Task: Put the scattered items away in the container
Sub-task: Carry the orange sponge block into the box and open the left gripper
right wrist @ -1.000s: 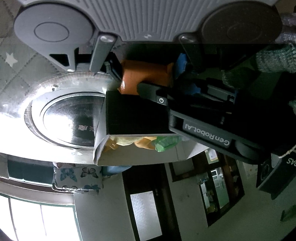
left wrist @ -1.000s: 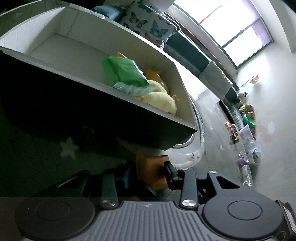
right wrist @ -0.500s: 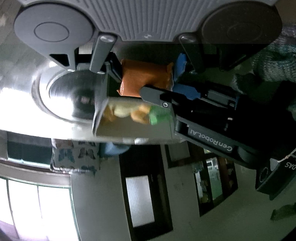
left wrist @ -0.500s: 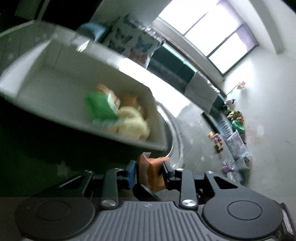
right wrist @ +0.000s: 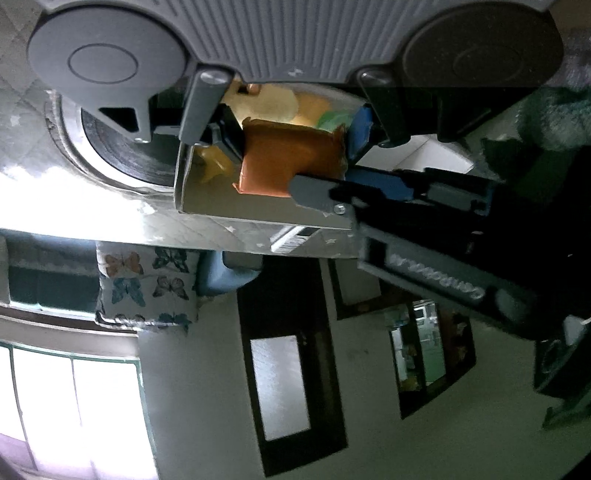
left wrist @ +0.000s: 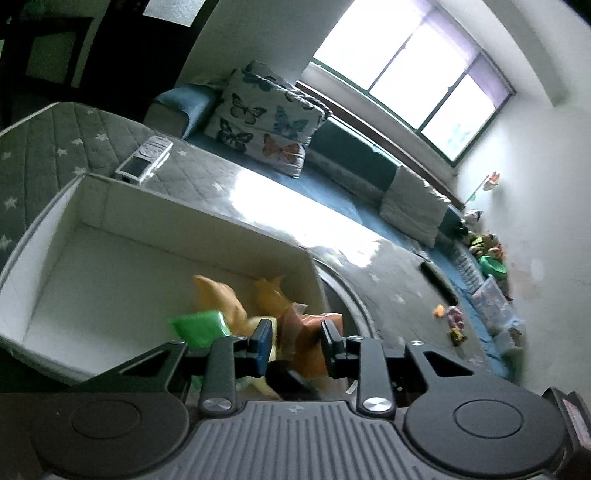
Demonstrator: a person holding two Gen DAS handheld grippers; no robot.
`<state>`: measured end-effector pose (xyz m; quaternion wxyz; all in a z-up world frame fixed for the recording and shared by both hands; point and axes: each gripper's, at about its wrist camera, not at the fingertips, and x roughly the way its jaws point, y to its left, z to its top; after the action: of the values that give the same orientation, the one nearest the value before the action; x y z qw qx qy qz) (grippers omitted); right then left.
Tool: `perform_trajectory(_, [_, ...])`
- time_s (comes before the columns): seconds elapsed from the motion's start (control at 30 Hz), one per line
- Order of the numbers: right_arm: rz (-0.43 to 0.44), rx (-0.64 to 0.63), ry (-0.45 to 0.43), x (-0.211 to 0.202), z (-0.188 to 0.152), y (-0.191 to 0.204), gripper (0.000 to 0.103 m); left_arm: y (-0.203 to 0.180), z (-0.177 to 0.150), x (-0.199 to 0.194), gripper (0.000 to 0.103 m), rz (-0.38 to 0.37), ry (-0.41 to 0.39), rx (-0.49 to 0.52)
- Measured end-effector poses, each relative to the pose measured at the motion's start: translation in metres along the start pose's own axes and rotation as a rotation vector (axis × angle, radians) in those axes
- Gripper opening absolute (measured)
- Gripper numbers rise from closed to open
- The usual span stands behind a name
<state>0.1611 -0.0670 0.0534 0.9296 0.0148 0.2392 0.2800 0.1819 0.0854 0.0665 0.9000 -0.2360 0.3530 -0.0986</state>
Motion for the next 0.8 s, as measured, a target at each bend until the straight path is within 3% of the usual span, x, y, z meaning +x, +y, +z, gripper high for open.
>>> perform_trajectory(0.33, [-0.016,0.000,0.070,0.034,0.002,-0.010,0.062,0.016,0.007,0.009,0.032,0.103,-0.017,0.011])
perform_trajectory(0.8, [-0.050,-0.092,0.067,0.005,0.007,-0.003,0.081,-0.008,-0.018,-0.024,0.032,0.179,-0.116,0.177])
